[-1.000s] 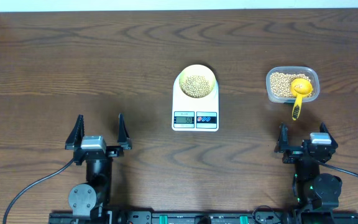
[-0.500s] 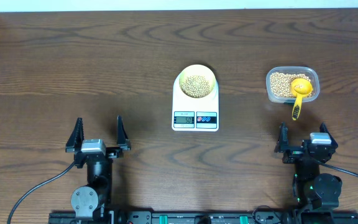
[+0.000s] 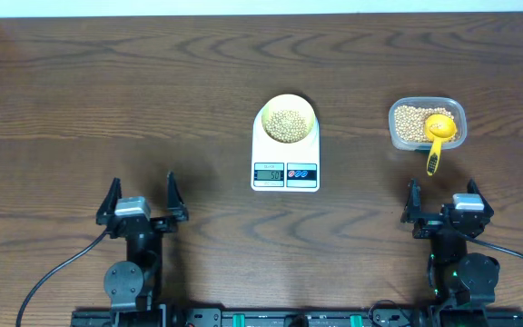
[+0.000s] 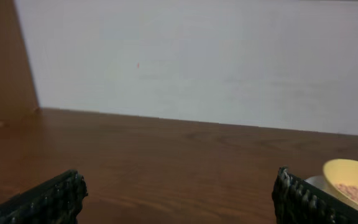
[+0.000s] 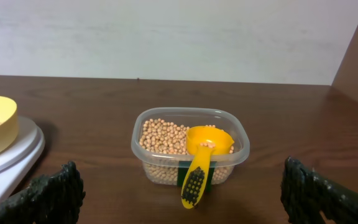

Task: Scoop item into bowl and weigh 50g on scale

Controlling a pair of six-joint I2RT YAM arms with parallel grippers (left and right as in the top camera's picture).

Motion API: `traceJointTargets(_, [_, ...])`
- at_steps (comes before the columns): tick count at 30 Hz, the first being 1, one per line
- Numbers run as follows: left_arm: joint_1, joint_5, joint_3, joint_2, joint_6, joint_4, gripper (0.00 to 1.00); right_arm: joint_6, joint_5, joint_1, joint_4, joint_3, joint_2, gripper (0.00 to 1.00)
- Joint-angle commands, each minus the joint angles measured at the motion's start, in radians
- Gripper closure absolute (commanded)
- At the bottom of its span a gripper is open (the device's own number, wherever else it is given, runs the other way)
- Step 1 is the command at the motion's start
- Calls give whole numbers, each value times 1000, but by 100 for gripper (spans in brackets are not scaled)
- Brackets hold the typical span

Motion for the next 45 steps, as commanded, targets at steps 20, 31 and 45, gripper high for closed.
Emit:
traceJointTargets(20, [30, 121, -2, -8, -66, -214, 2, -8, -2, 7, -3, -3, -6, 1])
traceJointTargets(31, [30, 58, -2, -9, -104, -224, 2, -8, -2, 7, -3, -3, -6, 1])
traceJointTargets(45, [30, 35, -2, -9, -143, -228, 2, -8, -2, 7, -3, -3, -6, 1])
